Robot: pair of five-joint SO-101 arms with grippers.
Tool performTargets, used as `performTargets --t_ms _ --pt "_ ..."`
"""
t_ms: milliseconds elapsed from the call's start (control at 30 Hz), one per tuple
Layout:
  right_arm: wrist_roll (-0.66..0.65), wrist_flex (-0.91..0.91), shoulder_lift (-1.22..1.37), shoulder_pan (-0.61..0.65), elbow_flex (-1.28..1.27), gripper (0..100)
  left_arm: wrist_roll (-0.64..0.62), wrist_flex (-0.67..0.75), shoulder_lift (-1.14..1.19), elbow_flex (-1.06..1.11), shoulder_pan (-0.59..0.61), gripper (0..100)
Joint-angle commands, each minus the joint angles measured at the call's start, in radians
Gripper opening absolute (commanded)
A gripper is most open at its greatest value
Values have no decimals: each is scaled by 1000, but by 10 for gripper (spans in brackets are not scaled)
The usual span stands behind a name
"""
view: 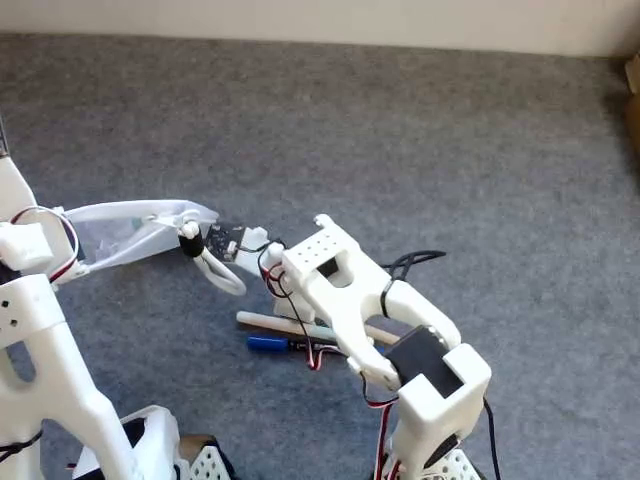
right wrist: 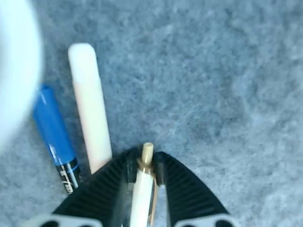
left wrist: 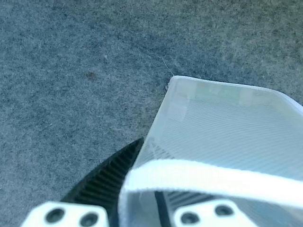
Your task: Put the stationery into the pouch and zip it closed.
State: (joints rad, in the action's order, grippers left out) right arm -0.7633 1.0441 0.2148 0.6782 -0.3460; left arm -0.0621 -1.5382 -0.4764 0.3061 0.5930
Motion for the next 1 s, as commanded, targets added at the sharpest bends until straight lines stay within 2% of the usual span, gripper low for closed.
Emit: performTargets --t_ms 0,200,433,967 --pt "-20 16 -7 -1 25 3 -11 21 35 44 -16 7" --pt "-14 76 -125 1 41 3 -11 21 35 44 -16 7" --pt "233 53 -314 -1 36 3 -11 21 35 42 -18 7" --pt "520 54 -352 -1 45 3 -11 21 35 42 -21 7"
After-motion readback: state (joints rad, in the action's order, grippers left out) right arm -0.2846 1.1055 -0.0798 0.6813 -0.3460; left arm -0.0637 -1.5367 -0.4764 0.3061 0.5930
